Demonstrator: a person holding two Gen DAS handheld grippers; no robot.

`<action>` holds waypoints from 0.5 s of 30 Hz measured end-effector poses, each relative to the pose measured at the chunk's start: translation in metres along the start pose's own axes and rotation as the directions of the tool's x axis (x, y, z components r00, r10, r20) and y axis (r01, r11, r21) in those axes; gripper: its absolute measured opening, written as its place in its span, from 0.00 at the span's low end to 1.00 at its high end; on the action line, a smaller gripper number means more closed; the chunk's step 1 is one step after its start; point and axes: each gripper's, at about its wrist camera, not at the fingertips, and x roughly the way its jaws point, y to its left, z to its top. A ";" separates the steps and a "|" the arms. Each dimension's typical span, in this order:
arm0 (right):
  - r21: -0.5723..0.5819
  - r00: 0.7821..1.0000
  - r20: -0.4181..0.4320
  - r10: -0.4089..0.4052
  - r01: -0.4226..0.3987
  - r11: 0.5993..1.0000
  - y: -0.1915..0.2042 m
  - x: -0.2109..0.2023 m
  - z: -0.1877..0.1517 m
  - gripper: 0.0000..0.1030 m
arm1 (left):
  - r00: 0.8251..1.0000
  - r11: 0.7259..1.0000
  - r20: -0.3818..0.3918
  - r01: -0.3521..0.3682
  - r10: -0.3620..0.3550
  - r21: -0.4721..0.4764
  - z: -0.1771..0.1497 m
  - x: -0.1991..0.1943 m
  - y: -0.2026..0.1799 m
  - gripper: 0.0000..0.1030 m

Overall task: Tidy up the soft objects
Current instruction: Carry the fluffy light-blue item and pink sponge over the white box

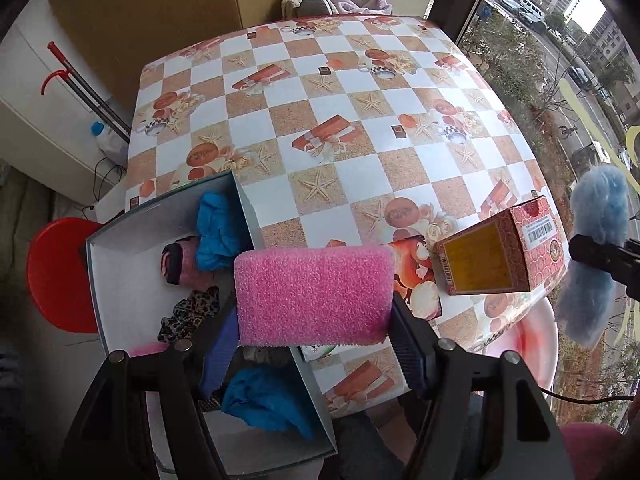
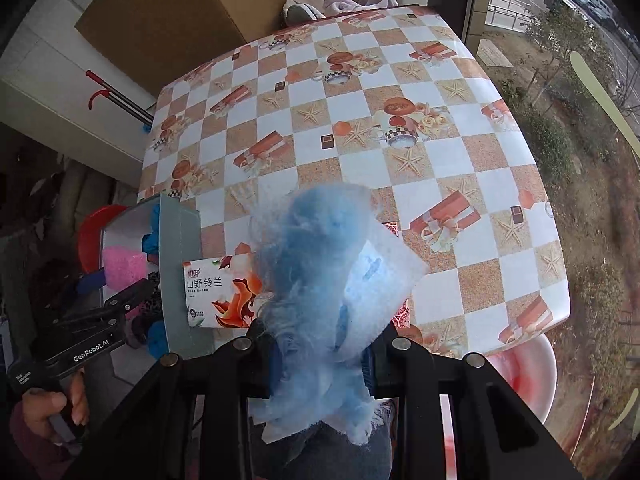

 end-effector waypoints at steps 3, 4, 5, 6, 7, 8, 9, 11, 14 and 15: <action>-0.069 1.000 -0.007 0.014 -0.014 0.998 0.026 0.004 0.002 0.31 | 1.000 1.000 0.013 -0.013 0.014 -0.026 -0.008 -0.005 0.012 0.71; -0.092 1.000 -0.009 0.016 -0.017 0.996 0.035 0.005 0.003 0.31 | 1.000 0.999 0.019 -0.018 0.019 -0.035 -0.010 -0.007 0.016 0.71; -0.117 1.000 -0.013 0.020 -0.021 0.993 0.044 0.007 0.004 0.31 | 0.999 0.999 0.025 -0.023 0.024 -0.046 -0.013 -0.009 0.021 0.71; -0.142 0.999 -0.019 0.026 -0.029 0.990 0.053 0.010 0.005 0.31 | 0.999 0.998 0.029 -0.028 0.030 -0.060 -0.016 -0.011 0.026 0.71; -0.165 0.999 -0.024 0.031 -0.035 0.986 0.063 0.012 0.006 0.31 | 0.999 0.997 0.032 -0.032 0.034 -0.075 -0.019 -0.013 0.032 0.71; -0.191 0.999 -0.030 0.035 -0.040 0.981 0.072 0.014 0.006 0.31 | 0.999 0.995 0.035 -0.035 0.039 -0.091 -0.022 -0.014 0.038 0.71; -0.219 0.999 -0.035 0.036 -0.043 0.975 0.082 0.016 0.007 0.31 | 0.998 0.993 0.036 -0.040 0.044 -0.109 -0.026 -0.016 0.045 0.71; -0.275 0.998 -0.047 0.040 -0.052 0.960 0.103 0.020 0.007 0.31 | 0.998 0.988 0.037 -0.047 0.053 -0.145 -0.033 -0.017 0.056 0.71; -0.360 0.997 -0.066 0.040 -0.061 0.931 0.133 0.027 0.005 0.31 | 0.997 0.978 0.028 -0.059 0.066 -0.199 -0.046 -0.018 0.074 0.71; -0.384 0.997 -0.072 0.040 -0.064 0.921 0.142 0.030 0.004 0.31 | 0.997 0.974 0.022 -0.062 0.069 -0.219 -0.050 -0.017 0.079 0.71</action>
